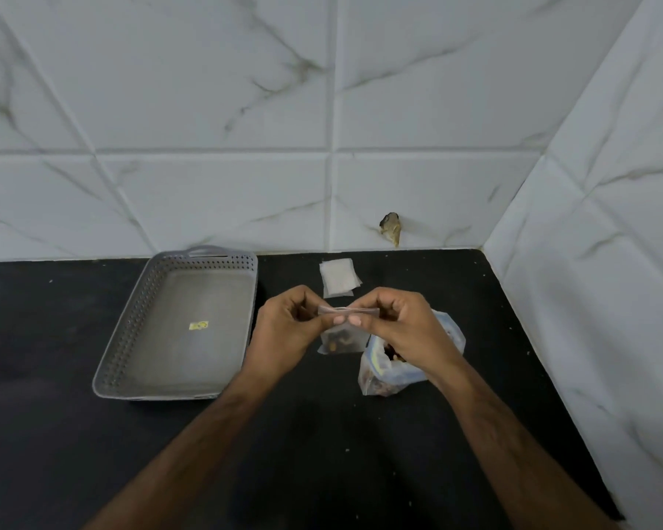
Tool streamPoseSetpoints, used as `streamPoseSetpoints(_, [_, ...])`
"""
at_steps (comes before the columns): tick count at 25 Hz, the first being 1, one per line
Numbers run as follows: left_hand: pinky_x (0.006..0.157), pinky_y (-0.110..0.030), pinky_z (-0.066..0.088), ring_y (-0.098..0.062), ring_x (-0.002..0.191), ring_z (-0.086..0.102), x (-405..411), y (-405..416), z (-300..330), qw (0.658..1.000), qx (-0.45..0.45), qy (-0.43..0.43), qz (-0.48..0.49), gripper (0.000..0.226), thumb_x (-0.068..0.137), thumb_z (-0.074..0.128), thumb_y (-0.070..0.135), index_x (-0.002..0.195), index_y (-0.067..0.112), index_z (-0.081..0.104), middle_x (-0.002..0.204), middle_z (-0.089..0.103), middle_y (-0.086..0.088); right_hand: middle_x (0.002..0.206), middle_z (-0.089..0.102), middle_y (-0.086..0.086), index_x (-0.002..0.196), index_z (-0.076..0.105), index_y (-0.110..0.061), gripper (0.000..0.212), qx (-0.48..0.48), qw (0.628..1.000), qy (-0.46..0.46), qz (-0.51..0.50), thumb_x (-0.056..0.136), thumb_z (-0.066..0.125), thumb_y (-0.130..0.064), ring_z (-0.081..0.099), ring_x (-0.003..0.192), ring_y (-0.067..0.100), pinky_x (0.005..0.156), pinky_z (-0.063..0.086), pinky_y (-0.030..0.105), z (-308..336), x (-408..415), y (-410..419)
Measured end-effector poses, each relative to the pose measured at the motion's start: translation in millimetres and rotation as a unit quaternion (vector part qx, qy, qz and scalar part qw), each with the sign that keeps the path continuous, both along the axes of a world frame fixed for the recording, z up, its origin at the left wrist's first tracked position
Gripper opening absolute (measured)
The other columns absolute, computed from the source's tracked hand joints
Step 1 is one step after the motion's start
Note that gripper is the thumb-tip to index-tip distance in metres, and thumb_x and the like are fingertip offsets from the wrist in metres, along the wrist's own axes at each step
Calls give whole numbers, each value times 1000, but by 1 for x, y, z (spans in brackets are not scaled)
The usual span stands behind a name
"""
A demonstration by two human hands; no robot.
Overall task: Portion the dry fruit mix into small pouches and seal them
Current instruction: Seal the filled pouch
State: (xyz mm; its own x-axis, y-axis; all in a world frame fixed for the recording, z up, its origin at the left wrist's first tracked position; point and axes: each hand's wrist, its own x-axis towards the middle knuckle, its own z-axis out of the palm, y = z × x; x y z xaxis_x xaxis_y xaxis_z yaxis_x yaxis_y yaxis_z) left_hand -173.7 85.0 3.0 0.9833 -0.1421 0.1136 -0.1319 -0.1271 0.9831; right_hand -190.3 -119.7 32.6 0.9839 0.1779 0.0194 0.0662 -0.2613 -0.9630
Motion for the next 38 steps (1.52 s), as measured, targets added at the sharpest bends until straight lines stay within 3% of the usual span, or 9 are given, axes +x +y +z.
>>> streamPoseSetpoints(8, [78, -44, 60, -22, 83, 73, -10, 13, 17, 999, 34, -31, -16, 8, 87, 76, 20, 92, 14, 76, 86, 76, -3, 84, 74, -5, 89, 76, -20, 4, -32, 999, -41, -13, 89, 76, -16, 71, 82, 15, 76, 60, 45, 9, -2, 21])
streamPoseSetpoints(10, [74, -43, 59, -20, 79, 71, -10, 14, 21, 997, 55, -50, 9, 4, 87, 78, 18, 89, 16, 76, 83, 75, -1, 83, 72, -8, 87, 75, -21, 5, -54, 996, -72, -18, 89, 75, -16, 69, 81, 13, 73, 59, 40, 11, -3, 26])
streamPoseSetpoints(13, [64, -25, 53, -12, 69, 66, -12, 14, 30, 990, 91, -92, 47, 6, 85, 81, 17, 81, 16, 75, 74, 72, 4, 81, 69, -11, 85, 72, -24, 7, -89, 988, -124, -34, 89, 76, -18, 65, 80, 12, 70, 57, 34, 14, -3, 32])
streamPoseSetpoints(16, [61, -18, 46, -7, 64, 61, -7, 20, 38, 990, 87, -96, 63, 15, 79, 85, 13, 72, 15, 72, 68, 69, 6, 78, 69, -12, 81, 73, -23, 9, -97, 983, -145, -52, 85, 80, -20, 65, 80, 11, 69, 54, 28, 18, 3, 32])
streamPoseSetpoints(20, [61, -27, 48, -21, 66, 62, -2, 30, 38, 993, 80, -60, 61, 21, 75, 88, 16, 67, 13, 68, 68, 69, 0, 72, 71, -9, 73, 73, -22, 15, -72, 989, -110, -65, 77, 87, -24, 68, 72, 13, 67, 58, 32, 22, 7, 30])
streamPoseSetpoints(25, [59, -13, 46, -4, 63, 61, -1, 39, 37, 999, -17, -3, 27, 19, 77, 83, 7, 71, 7, 65, 66, 67, 4, 72, 72, 3, 72, 71, -13, 24, 6, 998, -34, -50, 71, 89, -29, 69, 71, 26, 68, 58, 39, 26, 10, 32])
streamPoseSetpoints(28, [67, -18, 50, -10, 75, 67, -2, 39, 31, 999, -45, -22, 10, 17, 84, 75, 15, 86, -1, 68, 80, 72, -4, 76, 72, 4, 79, 74, -14, 11, 57, 998, -4, -18, 83, 81, -22, 68, 73, 19, 70, 56, 31, 27, 10, 35])
streamPoseSetpoints(33, [78, -35, 60, -33, 91, 73, -10, 21, 28, 993, -110, -19, 38, 15, 90, 70, 7, 100, -3, 70, 95, 75, -18, 85, 72, 4, 90, 72, -13, 10, 74, 997, -15, -36, 93, 71, -22, 70, 84, 20, 74, 57, 33, 29, 9, 45])
streamPoseSetpoints(38, [67, -24, 58, -21, 81, 74, -11, 8, 37, 987, -148, -25, 62, 26, 88, 68, 13, 104, -8, 68, 90, 75, -16, 94, 73, 4, 96, 73, -18, 6, 85, 996, -20, -26, 91, 73, -15, 70, 94, 22, 84, 59, 36, 29, 11, 49])
